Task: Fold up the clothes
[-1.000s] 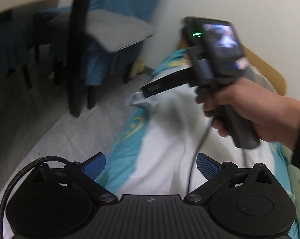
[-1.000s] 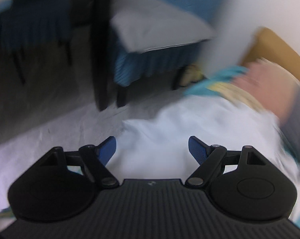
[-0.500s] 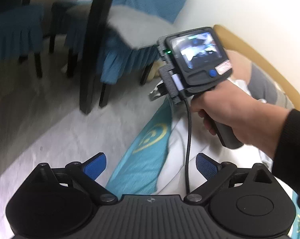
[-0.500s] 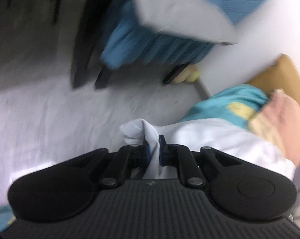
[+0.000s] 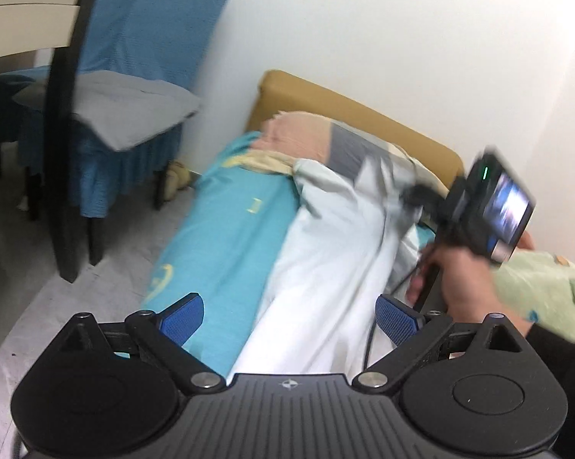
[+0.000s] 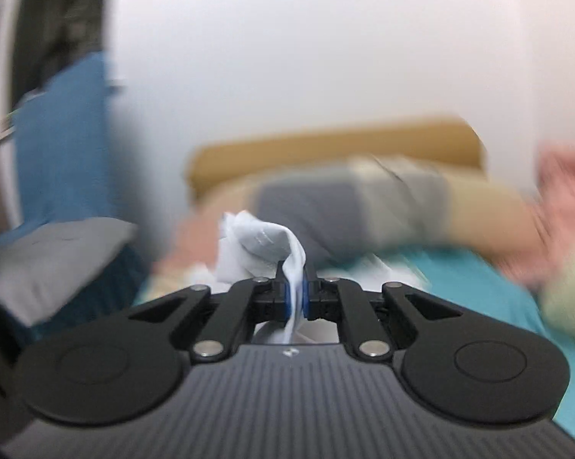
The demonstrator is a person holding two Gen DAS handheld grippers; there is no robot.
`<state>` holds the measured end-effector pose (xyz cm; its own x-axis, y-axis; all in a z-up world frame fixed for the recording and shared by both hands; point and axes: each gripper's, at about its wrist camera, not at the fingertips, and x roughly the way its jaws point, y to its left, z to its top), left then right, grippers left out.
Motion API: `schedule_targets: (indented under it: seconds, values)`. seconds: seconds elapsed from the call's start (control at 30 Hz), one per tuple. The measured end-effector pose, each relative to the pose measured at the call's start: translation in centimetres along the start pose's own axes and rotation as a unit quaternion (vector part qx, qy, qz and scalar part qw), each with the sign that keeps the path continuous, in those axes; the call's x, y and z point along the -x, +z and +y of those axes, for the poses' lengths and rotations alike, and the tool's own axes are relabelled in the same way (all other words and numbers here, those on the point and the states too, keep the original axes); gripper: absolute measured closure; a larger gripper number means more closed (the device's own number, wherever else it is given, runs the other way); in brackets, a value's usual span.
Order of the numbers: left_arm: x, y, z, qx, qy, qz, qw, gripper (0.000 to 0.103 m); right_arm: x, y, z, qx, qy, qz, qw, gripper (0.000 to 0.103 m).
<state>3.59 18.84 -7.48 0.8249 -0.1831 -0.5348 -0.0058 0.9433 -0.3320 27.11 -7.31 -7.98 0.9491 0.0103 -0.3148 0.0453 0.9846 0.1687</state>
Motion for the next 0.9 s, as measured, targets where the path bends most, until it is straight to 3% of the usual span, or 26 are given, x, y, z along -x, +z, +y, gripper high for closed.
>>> schedule_targets:
  seconds: [0.07, 0.2, 0.23, 0.27, 0.3, 0.33, 0.37, 0.6, 0.77, 0.9]
  values:
    - [-0.3, -0.3, -1.5, -0.013, 0.007, 0.011, 0.9998, 0.005, -1.0, -1.7, -3.1, -0.027, -0.014, 0.034, 0.999, 0.094]
    - [-1.9, -0.6, -3.9, -0.034, 0.017, 0.026, 0.9989, 0.005, -2.2, -3.3, -5.9, -0.067, 0.016, 0.069, 0.995, 0.089]
    - [-2.3, -0.6, -4.2, -0.043, 0.021, 0.029, 0.9984, 0.005, -2.3, -3.4, -5.8, -0.067, 0.02, 0.082, 0.994, 0.082]
    - [-2.7, -0.6, -4.5, -0.051, 0.026, 0.032, 0.9979, 0.005, -2.4, -3.4, -5.7, -0.067, 0.025, 0.094, 0.993, 0.065]
    - [-3.0, -0.7, -4.8, -0.058, 0.028, 0.033, 0.9974, 0.005, -2.3, -3.3, -5.5, -0.064, 0.033, 0.097, 0.993, 0.056]
    - [-3.4, -0.7, -5.1, -0.064, 0.031, 0.035, 0.9968, 0.005, -2.1, -3.2, -5.3, -0.062, 0.042, 0.101, 0.992, 0.033]
    - [-3.2, -0.7, -5.2, -0.067, 0.032, 0.034, 0.9967, 0.005, -1.5, -3.0, -5.0, -0.059, 0.053, 0.101, 0.992, 0.021]
    - [-1.9, -0.6, -5.9, -0.083, 0.04, 0.031, 0.9953, 0.006, 5.2, 0.1, -4.7, -0.036, 0.083, 0.095, 0.991, 0.021]
    - [-0.2, -0.4, -6.5, -0.084, 0.039, 0.027, 0.9953, 0.006, 12.5, 2.9, -6.1, -0.047, 0.1, 0.081, 0.991, 0.021]
    - [2.1, -0.3, -7.3, -0.096, 0.039, 0.02, 0.9944, 0.006, 18.0, 3.1, -7.3, -0.036, 0.111, 0.081, 0.99, 0.021]
